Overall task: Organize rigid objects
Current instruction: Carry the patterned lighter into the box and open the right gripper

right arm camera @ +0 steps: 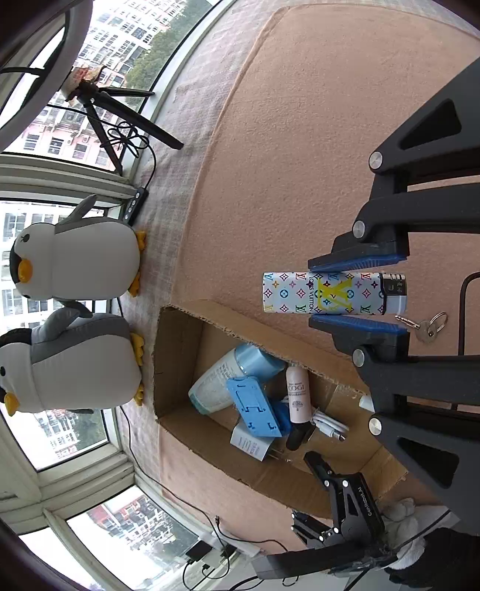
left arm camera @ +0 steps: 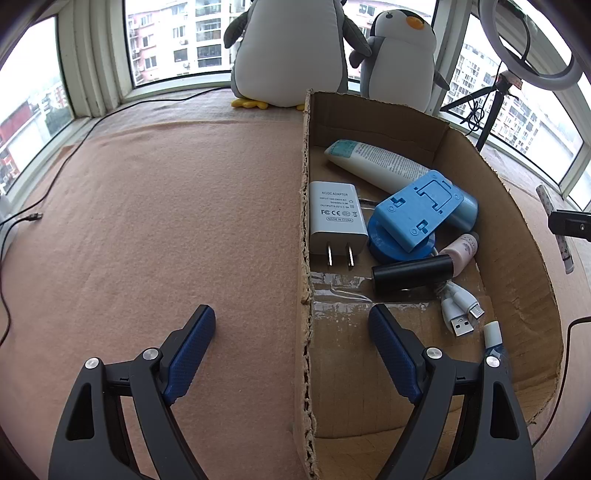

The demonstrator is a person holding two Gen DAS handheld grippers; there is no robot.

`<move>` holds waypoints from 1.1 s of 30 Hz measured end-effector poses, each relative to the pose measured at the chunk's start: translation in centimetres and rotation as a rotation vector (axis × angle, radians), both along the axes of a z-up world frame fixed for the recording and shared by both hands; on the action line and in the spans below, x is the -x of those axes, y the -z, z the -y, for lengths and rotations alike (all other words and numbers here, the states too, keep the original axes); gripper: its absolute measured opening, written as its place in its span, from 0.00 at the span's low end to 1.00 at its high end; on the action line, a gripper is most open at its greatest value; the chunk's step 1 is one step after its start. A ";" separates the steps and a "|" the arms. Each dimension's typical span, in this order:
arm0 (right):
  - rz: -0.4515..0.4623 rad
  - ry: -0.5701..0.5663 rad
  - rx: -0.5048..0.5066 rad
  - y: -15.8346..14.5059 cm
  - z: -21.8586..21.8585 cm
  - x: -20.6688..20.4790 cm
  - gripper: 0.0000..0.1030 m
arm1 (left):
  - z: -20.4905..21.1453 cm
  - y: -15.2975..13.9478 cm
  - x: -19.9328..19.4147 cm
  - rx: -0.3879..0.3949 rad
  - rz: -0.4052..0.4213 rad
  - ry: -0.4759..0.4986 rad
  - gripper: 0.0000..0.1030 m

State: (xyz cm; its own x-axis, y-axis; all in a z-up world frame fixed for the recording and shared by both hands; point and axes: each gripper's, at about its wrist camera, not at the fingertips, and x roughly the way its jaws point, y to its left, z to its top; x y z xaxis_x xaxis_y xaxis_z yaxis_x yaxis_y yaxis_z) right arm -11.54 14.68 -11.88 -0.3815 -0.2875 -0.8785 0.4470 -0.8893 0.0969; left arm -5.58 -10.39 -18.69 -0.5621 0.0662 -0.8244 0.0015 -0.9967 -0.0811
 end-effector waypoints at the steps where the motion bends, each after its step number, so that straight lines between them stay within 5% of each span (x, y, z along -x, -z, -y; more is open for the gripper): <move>1: -0.013 -0.010 0.010 -0.6 0.4 -0.1 0.20 | 0.0 0.0 0.0 0.000 0.000 0.000 0.84; 10: -0.062 -0.090 0.076 -2.9 4.8 -0.8 0.20 | 0.1 0.1 0.1 0.003 0.000 0.000 0.84; 33: -0.002 -0.159 0.054 0.4 9.8 0.3 0.20 | 0.1 0.1 0.1 0.003 0.000 -0.001 0.84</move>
